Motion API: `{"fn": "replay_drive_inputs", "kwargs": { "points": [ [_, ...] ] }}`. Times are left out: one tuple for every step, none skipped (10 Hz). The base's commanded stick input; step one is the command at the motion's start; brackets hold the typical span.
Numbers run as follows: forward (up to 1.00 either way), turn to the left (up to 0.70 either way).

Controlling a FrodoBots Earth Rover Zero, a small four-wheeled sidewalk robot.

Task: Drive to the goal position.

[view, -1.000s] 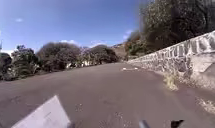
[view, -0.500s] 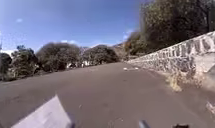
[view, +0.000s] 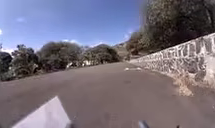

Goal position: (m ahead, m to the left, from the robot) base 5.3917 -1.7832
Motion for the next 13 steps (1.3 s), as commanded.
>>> {"fn": "replay_drive_inputs", "kwargs": {
  "points": [
    [0.5,0.0],
    [0.5,0.0],
    [0.5,0.0],
    [0.5,0.0],
    [0.5,0.0],
    [0.5,0.0],
    [0.5,0.0],
    [0.5,0.0],
    [0.5,-0.1],
    [0.5,-0.38],
    [0.5,-0.5],
    [0.5,-0.5],
    [0.5,-0.5]
  ]
}}
